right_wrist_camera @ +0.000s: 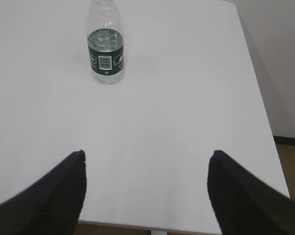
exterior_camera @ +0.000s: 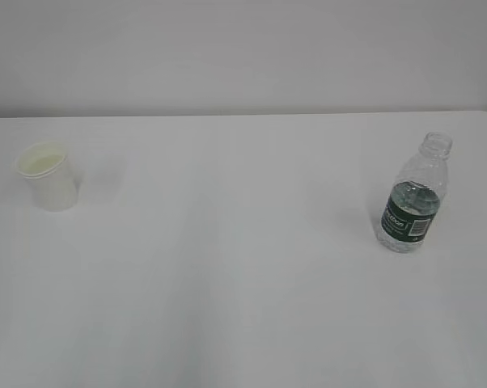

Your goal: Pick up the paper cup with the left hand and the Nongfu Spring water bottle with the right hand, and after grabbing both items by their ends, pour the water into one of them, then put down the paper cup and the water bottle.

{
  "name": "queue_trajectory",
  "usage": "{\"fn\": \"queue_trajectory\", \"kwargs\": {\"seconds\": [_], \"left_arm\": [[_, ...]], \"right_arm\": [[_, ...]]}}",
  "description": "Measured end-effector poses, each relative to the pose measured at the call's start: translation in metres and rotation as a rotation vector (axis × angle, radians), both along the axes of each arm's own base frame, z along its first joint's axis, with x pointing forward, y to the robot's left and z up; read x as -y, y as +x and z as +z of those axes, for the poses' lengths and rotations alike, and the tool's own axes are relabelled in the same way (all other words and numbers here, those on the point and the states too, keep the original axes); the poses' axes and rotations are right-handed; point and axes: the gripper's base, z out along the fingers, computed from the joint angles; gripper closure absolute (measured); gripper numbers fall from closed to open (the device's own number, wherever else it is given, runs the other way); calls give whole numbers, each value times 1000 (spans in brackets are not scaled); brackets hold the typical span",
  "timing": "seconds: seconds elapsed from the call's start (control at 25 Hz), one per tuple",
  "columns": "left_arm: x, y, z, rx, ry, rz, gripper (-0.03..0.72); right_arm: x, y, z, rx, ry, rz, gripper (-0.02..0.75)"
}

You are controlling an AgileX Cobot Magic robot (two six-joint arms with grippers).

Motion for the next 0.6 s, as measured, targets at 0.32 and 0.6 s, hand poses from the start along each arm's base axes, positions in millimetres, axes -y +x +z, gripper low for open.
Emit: {"fn": "queue_trajectory", "kwargs": {"seconds": [0.32, 0.6], "left_arm": [[0, 0, 0, 0, -1, -1, 237], [0, 0, 0, 0, -1, -1, 237]], "right_arm": [[0, 0, 0, 0, 0, 0, 152], [0, 0, 0, 0, 0, 0, 152]]}}
